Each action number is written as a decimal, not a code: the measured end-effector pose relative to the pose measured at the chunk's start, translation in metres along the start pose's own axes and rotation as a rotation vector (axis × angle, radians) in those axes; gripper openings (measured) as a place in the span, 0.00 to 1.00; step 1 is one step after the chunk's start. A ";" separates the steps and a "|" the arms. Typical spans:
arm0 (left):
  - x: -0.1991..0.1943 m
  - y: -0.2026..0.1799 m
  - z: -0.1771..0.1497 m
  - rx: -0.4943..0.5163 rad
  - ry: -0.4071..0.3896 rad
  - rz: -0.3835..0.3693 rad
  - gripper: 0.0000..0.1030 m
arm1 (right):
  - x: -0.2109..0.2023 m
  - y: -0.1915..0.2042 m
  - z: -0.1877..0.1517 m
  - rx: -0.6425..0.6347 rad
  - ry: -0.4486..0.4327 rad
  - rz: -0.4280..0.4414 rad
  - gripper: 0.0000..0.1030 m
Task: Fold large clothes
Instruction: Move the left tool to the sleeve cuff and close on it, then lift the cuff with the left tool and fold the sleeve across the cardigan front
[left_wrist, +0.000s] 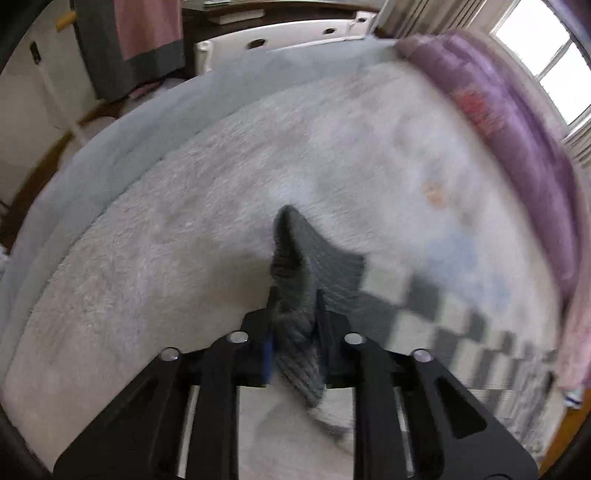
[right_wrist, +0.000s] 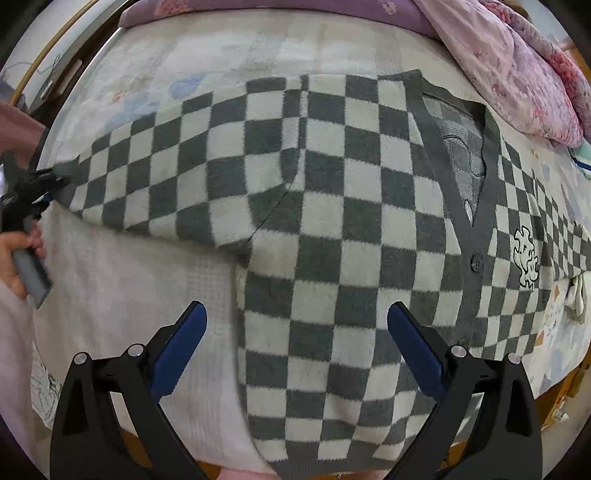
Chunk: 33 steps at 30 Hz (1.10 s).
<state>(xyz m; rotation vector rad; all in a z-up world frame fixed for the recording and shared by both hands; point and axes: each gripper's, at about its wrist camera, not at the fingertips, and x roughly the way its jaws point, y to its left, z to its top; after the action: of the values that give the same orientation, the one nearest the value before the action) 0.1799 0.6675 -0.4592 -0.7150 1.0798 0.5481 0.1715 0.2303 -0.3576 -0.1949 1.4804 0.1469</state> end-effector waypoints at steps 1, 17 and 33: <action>-0.007 -0.002 0.000 0.001 -0.009 -0.009 0.16 | 0.002 -0.003 0.003 0.003 -0.016 0.007 0.88; -0.206 -0.187 -0.034 0.340 -0.292 0.056 0.16 | 0.135 -0.055 0.063 0.247 0.047 0.395 0.10; -0.258 -0.494 -0.233 0.754 -0.236 -0.310 0.16 | 0.147 -0.079 0.058 0.507 0.094 0.648 0.10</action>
<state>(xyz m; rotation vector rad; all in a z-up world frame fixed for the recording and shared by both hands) 0.2951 0.1527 -0.1652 -0.1375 0.8413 -0.0600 0.2574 0.1628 -0.4967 0.7024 1.5817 0.2774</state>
